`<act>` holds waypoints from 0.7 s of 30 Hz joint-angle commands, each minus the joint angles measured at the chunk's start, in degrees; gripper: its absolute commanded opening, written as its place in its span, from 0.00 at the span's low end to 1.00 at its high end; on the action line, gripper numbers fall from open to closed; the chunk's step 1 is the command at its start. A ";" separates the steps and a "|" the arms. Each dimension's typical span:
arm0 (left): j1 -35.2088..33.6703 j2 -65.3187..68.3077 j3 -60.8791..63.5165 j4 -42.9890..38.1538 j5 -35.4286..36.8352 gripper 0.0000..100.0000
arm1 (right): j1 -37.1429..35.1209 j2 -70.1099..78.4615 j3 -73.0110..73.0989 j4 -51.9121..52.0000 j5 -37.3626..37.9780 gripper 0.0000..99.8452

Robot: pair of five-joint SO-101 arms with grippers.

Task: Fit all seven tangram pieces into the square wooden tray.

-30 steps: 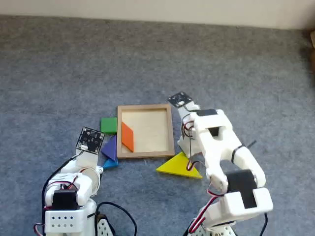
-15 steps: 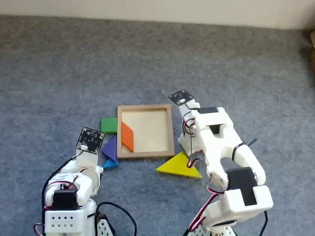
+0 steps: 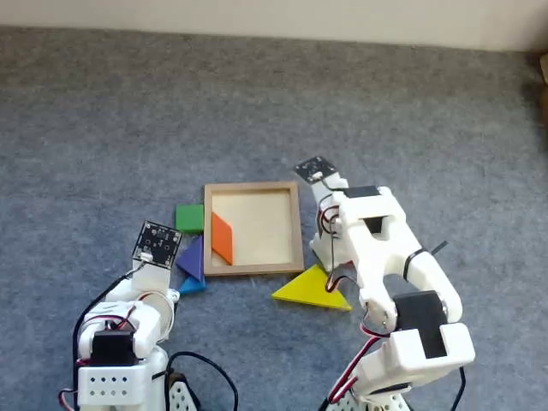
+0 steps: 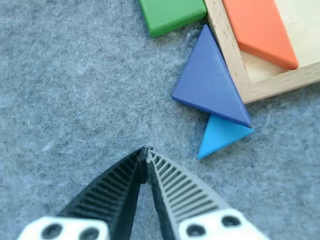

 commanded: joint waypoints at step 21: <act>1.10 -1.54 1.10 0.44 -0.35 0.01 | 1.19 -10.42 -4.53 4.88 -1.41 0.22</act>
